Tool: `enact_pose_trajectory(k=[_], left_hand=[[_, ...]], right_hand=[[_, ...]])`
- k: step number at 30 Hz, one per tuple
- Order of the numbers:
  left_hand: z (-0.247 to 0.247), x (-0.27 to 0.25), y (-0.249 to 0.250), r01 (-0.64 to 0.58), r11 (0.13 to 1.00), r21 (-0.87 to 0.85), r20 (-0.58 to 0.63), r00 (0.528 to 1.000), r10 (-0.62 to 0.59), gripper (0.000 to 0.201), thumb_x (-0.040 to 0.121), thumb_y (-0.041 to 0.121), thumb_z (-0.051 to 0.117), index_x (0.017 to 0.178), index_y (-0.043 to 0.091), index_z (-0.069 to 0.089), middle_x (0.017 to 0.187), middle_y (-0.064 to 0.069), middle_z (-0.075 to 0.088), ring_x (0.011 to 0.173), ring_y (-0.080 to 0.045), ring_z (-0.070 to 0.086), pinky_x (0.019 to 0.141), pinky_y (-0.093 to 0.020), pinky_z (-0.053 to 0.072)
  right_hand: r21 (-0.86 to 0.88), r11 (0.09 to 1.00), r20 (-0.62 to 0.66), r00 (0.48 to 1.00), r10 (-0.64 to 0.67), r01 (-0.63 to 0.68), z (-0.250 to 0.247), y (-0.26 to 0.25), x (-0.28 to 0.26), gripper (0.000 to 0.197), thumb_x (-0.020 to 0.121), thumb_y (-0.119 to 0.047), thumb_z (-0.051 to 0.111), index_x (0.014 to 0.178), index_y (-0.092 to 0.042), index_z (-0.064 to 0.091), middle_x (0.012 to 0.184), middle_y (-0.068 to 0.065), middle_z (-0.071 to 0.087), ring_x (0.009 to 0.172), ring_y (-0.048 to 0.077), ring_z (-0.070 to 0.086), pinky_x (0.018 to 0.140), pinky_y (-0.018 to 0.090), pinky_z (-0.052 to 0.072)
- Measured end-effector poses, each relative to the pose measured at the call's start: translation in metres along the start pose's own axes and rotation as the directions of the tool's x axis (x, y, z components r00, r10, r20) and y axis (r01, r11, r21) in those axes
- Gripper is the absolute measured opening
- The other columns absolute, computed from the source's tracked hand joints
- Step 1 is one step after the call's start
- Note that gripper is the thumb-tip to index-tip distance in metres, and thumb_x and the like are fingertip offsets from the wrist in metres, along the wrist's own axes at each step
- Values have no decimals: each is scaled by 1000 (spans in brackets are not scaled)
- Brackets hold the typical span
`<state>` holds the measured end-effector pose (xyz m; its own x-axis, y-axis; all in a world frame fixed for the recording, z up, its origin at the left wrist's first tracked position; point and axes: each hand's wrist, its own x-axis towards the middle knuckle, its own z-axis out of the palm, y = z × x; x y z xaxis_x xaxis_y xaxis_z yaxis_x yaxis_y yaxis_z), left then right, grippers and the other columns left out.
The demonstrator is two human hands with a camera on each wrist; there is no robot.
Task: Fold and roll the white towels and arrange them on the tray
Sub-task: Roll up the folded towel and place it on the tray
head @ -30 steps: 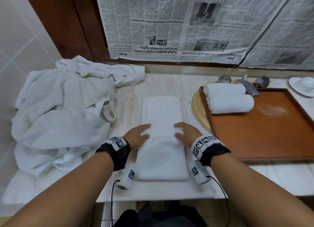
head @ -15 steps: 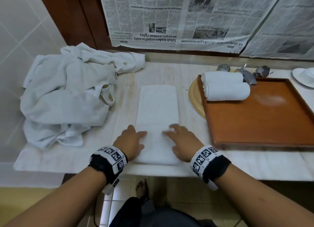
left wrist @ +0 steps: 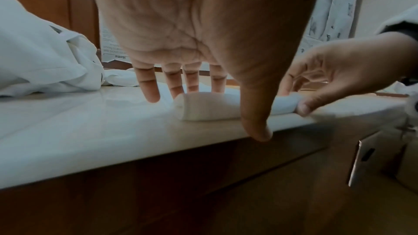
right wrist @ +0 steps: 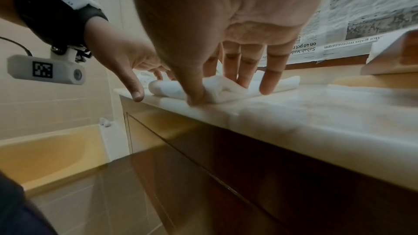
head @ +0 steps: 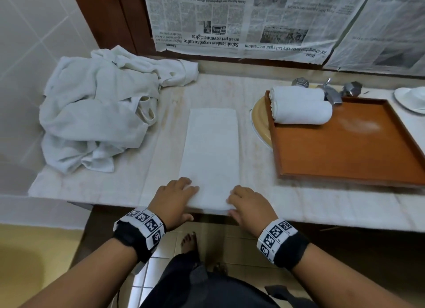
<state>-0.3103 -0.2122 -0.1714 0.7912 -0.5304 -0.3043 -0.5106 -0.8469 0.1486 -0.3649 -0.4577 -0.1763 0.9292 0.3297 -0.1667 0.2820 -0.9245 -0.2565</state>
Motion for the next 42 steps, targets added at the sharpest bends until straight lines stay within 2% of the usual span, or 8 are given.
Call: enact_pose_trajectory(k=[3, 9, 14, 19, 27, 30, 35, 42], left_hand=[[12, -4, 5, 3, 1000, 7, -66, 998, -3, 74, 77, 38, 77, 141, 26, 43, 152, -3, 29, 132, -27, 39, 102, -43, 39], [34, -11, -3, -63, 996, -58, -223, 973, 49, 58, 52, 20, 91, 102, 20, 61, 121, -8, 60, 95, -31, 63, 64, -41, 55], [40, -9, -14, -158, 954, -255, -351, 935, 61, 32, 81, 42, 67, 99, 16, 69, 115, -6, 64, 95, -28, 62, 75, -39, 55], [37, -8, -13, -93, 951, -295, -326, 945, -9, 70, 93, 69, 26, 102, 16, 71, 116, 1, 63, 98, -19, 58, 81, -28, 47], [34, 4, -10, -1, 895, -447, -300, 942, -149, 47, 95, 50, 26, 73, 20, 55, 71, 5, 51, 71, -17, 46, 68, -32, 35], [33, 7, -8, 34, 843, -536, -285, 933, -218, 28, 96, 38, 43, 82, 19, 59, 76, 5, 58, 74, -17, 52, 68, -29, 35], [33, 2, -3, 53, 832, -552, -297, 920, -256, 8, 95, 17, 55, 100, 20, 60, 92, 2, 58, 86, -17, 56, 76, -32, 46], [38, -5, 9, -158, 975, -158, -449, 891, 71, 32, 77, 4, 67, 108, 14, 66, 108, -5, 60, 94, -27, 56, 75, -38, 53]], right_hand=[[30, 999, -155, 988, -19, 24, 12, 8, -7, 17, 79, -17, 78, 93, -14, 70, 95, 3, 63, 78, 25, 64, 60, 38, 54], [141, 990, -238, 971, 20, 14, 18, 17, -14, 11, 88, -18, 72, 98, -16, 71, 96, 0, 64, 84, 22, 60, 71, 35, 53], [314, 939, -91, 980, 179, -142, 8, 18, -7, 22, 102, -31, 51, 115, -21, 65, 106, -5, 63, 96, 13, 56, 88, 30, 47], [422, 848, -9, 934, 358, -321, -5, 11, 4, 6, 97, -30, 56, 96, -25, 55, 87, -11, 60, 81, 11, 57, 76, 31, 49], [93, 988, -164, 977, 135, -121, 3, 0, 13, 21, 80, -5, 72, 93, -22, 72, 96, -3, 60, 84, 20, 58, 75, 31, 43], [50, 999, -236, 971, 21, -9, 12, -1, 4, 31, 63, 2, 82, 87, -17, 76, 87, 0, 66, 73, 22, 63, 63, 33, 51], [99, 994, -208, 978, -17, 39, 15, 4, -12, 34, 78, -24, 78, 110, -19, 69, 107, -2, 65, 93, 17, 63, 79, 33, 53], [75, 996, -164, 986, -25, 37, 12, 7, 0, 27, 86, -21, 71, 112, -20, 68, 107, -3, 67, 95, 20, 64, 84, 36, 50]])
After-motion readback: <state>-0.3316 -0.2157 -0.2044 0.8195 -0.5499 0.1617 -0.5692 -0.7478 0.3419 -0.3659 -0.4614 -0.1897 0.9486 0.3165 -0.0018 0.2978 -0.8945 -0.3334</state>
